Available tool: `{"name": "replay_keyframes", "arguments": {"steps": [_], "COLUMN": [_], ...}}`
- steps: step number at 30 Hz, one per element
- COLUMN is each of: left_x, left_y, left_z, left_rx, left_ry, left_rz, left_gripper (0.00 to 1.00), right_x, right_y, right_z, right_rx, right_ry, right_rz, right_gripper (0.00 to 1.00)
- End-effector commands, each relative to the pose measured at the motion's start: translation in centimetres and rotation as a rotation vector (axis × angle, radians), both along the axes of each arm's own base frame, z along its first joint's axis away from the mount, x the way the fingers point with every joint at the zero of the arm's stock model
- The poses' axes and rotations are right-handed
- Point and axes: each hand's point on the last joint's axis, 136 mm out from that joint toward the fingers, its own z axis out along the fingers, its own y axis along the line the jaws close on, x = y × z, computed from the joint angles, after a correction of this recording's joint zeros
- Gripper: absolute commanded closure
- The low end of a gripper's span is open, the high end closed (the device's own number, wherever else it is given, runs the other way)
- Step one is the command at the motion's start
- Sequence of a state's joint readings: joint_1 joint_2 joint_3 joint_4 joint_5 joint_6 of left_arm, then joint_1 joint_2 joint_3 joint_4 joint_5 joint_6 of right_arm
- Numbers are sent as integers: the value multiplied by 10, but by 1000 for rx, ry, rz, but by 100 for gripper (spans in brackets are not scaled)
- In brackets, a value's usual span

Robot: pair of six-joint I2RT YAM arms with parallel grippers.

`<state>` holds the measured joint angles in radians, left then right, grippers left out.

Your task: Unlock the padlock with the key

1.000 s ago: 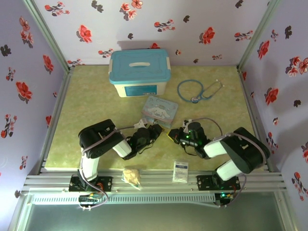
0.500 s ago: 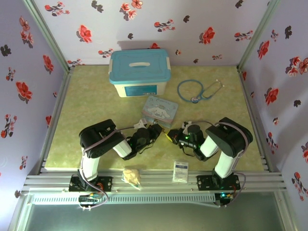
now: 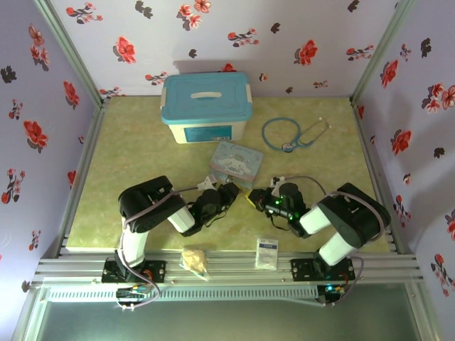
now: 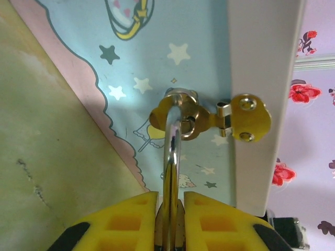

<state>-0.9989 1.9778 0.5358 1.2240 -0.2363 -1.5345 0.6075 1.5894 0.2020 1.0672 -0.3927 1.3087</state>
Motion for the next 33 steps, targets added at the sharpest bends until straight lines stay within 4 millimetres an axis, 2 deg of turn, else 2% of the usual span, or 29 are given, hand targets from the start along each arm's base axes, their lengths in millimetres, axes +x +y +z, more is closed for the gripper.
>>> {"name": "replay_keyframes", "arguments": {"steps": [1,7,17,33], "left_x": [5,5,9,8], "left_y": [3,4,6,7], "left_z": [-2,-4,-5,-7], "left_rx": [19,12,16,28], "left_ry": [-19,-6,-8,-5], "left_rz": [18,25,34,29], "left_gripper": [100,100,100,100], "right_x": [3,5,-6,-5], "right_y": [7,9,-1,1], "right_z": [0,4,0,-2], "right_rx": [-35,6,-101,-95], "right_ry": [-21,-30,-26,-22], "right_rz": [21,12,21,21], "right_gripper": [100,100,100,100]}}
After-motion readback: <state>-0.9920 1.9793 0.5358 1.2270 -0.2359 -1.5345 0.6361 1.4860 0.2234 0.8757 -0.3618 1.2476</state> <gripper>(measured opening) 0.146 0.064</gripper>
